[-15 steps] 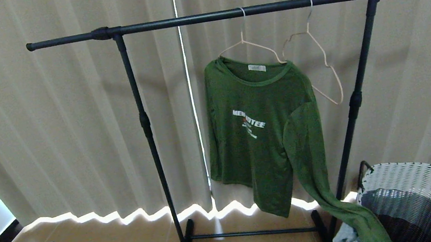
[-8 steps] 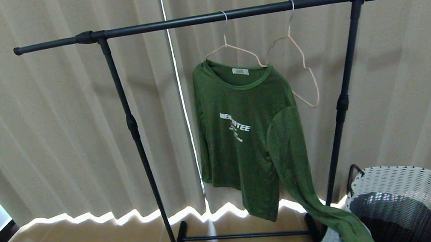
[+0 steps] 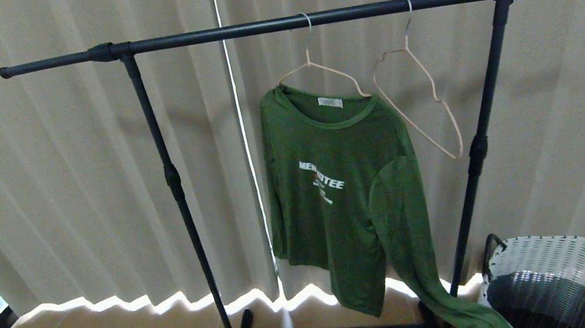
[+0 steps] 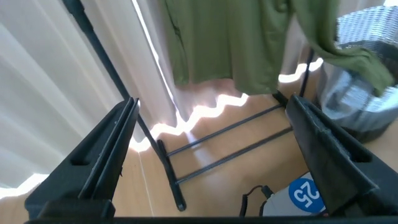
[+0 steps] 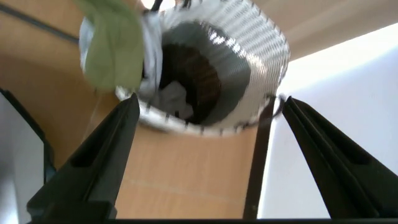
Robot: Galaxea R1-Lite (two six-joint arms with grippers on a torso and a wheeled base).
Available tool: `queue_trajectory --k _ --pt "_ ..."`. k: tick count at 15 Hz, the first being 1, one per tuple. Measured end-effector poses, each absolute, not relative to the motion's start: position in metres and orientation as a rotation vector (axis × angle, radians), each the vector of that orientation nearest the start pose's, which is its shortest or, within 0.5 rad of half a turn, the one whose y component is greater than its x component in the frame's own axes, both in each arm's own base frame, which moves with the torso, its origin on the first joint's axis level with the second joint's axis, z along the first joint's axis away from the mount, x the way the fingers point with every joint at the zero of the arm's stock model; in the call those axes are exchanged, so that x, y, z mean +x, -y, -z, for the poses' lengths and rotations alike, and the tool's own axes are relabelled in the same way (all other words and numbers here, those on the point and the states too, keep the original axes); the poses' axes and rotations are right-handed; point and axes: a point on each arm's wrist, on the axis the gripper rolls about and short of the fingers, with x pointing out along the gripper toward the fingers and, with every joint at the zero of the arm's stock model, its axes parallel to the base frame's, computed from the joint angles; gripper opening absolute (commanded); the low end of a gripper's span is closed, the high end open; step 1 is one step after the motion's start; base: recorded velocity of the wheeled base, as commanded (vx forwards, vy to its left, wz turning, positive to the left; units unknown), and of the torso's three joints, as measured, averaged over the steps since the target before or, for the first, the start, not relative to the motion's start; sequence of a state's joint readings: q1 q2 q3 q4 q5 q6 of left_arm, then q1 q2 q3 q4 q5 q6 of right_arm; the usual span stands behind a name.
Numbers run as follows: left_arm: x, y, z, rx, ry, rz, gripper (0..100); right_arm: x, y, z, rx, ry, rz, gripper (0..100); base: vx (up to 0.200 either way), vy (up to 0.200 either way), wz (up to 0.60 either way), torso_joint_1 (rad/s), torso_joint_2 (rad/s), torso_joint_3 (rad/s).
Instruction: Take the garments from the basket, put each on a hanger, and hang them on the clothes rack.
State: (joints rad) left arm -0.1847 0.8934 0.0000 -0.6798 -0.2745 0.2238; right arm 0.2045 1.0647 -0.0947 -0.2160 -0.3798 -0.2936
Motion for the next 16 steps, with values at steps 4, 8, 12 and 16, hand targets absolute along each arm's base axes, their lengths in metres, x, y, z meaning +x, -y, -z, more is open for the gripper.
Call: queue_trajectory --k 4,8,12,16 --pt "0.077 0.020 -0.124 0.210 -0.160 0.477 100 0.092 -0.012 -0.095 -0.480 -0.732 0.016 100 0.050 0.000 0.00 -0.001 0.00 0.001" --pt "0.071 0.018 -0.121 0.209 -0.181 0.454 100 0.105 -0.018 -0.102 -0.433 -0.717 -0.120 100 0.000 0.000 0.00 0.000 0.00 0.000" --pt "0.062 0.012 -0.109 0.200 -0.302 0.369 100 0.125 -0.022 -0.104 -0.466 -0.721 -0.138 100 0.000 0.000 0.00 0.000 0.00 0.000" --pt "0.069 0.012 -0.130 0.162 -0.315 0.354 100 0.155 -0.032 -0.090 -0.491 -0.719 -0.200 100 0.000 0.000 0.00 0.000 0.00 0.000"
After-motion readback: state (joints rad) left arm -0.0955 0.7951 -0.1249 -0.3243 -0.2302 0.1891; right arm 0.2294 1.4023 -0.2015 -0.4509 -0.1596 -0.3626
